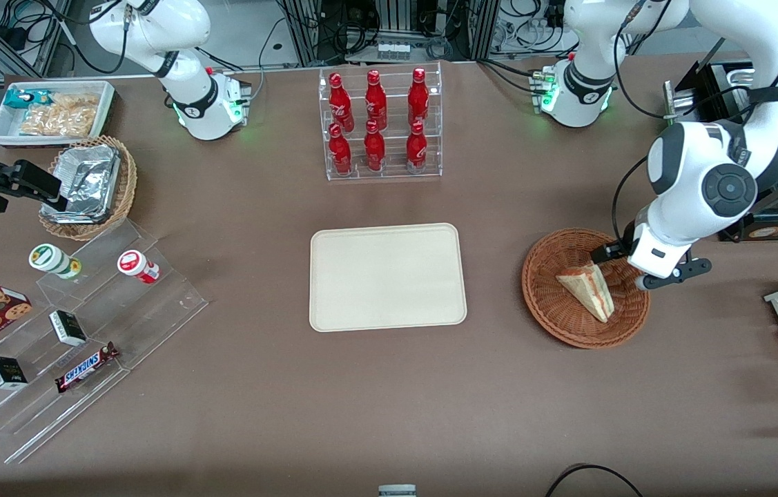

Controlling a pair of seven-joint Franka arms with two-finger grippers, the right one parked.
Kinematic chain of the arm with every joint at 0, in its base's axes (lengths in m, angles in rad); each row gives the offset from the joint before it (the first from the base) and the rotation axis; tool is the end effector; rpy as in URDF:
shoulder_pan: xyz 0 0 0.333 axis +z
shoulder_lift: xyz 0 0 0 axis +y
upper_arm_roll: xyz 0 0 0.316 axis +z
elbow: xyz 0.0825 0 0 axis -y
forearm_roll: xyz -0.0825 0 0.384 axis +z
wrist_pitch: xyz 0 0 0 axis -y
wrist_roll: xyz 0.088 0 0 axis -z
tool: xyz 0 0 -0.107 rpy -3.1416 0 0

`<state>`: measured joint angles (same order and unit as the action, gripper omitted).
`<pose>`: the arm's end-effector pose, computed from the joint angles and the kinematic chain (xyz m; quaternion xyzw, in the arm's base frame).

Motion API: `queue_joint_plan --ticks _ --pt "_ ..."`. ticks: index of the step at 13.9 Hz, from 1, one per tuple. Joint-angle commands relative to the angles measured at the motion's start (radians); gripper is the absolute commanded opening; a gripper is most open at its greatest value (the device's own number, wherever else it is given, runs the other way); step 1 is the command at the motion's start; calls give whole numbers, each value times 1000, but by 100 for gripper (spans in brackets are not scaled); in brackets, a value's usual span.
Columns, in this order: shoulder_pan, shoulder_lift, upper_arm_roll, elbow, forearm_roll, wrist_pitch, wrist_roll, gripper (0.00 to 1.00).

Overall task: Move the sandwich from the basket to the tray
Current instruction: 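Lower the open left gripper around the sandwich and close it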

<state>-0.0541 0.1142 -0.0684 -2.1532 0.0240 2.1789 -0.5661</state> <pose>0.5397 -0.0652 0.3402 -0.9761 -0.2127 0.0396 0.0202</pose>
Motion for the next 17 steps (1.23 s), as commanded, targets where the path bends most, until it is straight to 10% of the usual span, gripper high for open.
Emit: queue_joint_plan --ticks 1,14,17 --pt "-44 15 1 -20 11 80 -291 100" --pt "-32 166 4 -37 -19 269 -505 100" --pt "-33 174 4 -34 -19 262 -534 58"
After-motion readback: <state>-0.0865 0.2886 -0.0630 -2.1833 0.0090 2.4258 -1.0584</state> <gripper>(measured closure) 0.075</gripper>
